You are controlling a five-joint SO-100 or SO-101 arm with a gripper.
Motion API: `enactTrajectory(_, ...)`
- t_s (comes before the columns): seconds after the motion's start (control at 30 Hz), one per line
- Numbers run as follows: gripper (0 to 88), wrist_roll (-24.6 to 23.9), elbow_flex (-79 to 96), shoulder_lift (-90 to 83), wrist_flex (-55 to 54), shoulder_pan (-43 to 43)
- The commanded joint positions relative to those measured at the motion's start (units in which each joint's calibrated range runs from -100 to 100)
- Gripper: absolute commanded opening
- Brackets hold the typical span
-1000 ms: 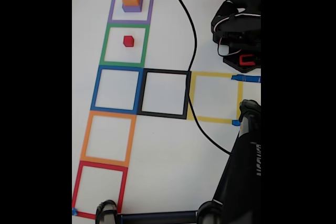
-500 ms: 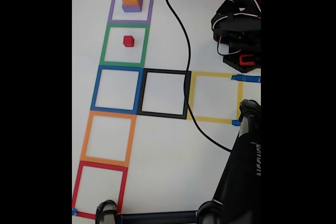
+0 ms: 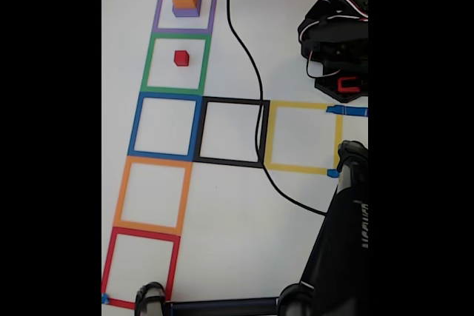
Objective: Tower of hanoi
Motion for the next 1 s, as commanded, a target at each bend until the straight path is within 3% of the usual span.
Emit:
enactTrajectory(0.0,40.8,0.0,5.0,6.9,-20.6,-0.3)
enactTrajectory(0.47,40.3,0.0,7.6,27.2,-47.3,-2.4)
enactTrajectory(0.97,38.9,0.0,9.4,40.1,-61.8,-5.3)
